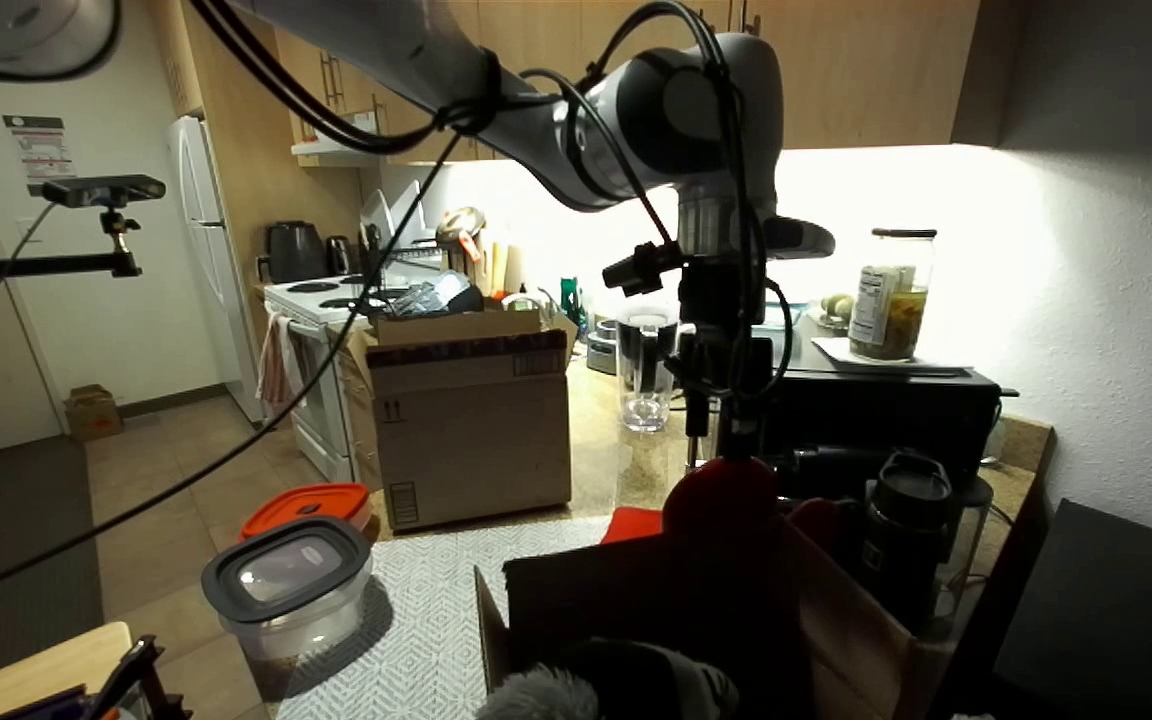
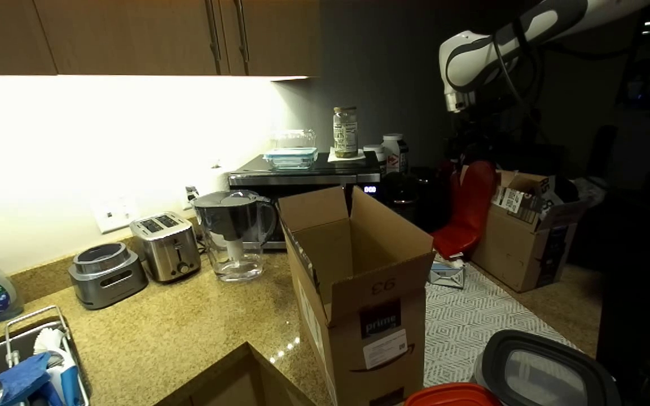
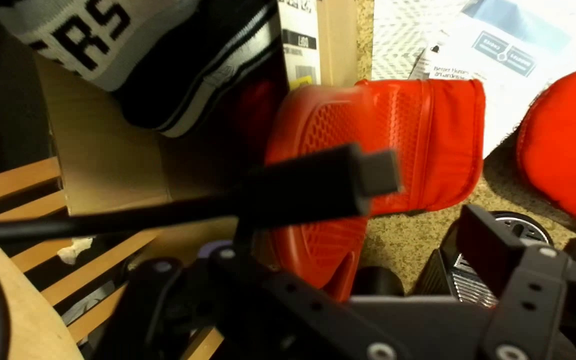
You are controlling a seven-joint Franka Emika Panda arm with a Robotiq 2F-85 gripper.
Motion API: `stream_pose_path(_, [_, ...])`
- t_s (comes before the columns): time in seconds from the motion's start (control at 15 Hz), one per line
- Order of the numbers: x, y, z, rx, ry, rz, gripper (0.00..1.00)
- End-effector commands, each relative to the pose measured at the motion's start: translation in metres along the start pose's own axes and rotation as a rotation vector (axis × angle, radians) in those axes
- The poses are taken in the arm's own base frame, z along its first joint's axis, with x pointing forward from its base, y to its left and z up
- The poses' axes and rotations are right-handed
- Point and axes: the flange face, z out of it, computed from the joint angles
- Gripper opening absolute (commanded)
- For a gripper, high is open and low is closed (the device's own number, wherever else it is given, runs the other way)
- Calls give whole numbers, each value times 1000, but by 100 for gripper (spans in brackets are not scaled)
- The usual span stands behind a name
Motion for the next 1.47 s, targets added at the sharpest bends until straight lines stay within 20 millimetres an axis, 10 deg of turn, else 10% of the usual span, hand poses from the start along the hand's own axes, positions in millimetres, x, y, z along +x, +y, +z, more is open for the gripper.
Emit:
stream_pose_path(0.0, [11, -3, 6, -2, -33, -49, 100])
stream_pose_path(1.4, [31, 7, 15, -126, -56, -71, 100])
